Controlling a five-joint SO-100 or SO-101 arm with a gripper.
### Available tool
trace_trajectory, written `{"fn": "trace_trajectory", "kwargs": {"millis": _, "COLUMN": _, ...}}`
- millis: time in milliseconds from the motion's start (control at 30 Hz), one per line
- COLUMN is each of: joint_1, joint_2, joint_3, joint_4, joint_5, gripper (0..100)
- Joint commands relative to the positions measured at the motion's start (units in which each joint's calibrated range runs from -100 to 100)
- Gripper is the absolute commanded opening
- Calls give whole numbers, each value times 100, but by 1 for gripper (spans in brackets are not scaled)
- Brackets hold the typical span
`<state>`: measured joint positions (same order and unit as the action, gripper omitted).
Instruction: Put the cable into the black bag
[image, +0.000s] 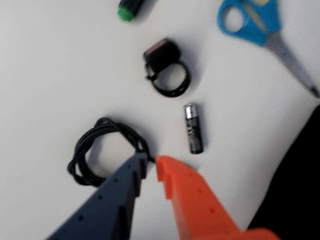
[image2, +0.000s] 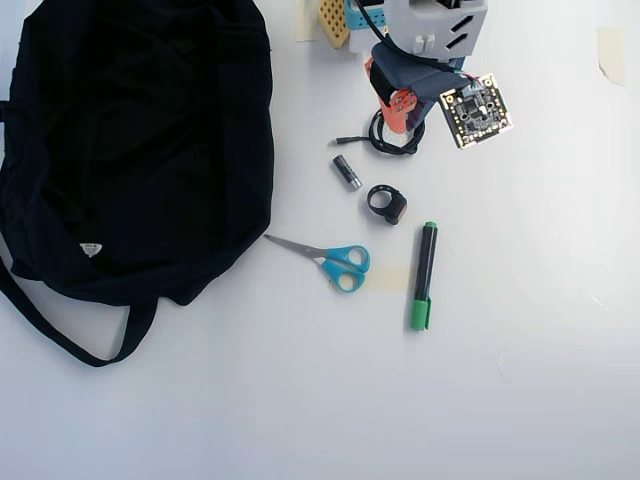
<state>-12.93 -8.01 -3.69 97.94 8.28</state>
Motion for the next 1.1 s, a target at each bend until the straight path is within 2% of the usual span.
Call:
{"fn": "trace_trajectory", "kwargs": {"millis": 0, "joint_1": -240, "joint_2": -95, "joint_3": 289, "joint_4": 129, "joint_5": -225, "gripper": 3}}
{"fn": "trace_trajectory", "kwargs": {"millis": 333, "joint_1": -719, "joint_2": -70, "joint_3": 504, "joint_4": 68, "joint_5": -996, "gripper": 3}}
{"fn": "trace_trajectory", "kwargs": {"millis": 1067, "joint_1": -876, "joint_2": -261, "joint_3": 2148, "joint_4": -1043, "joint_5": -1473, "gripper": 2}}
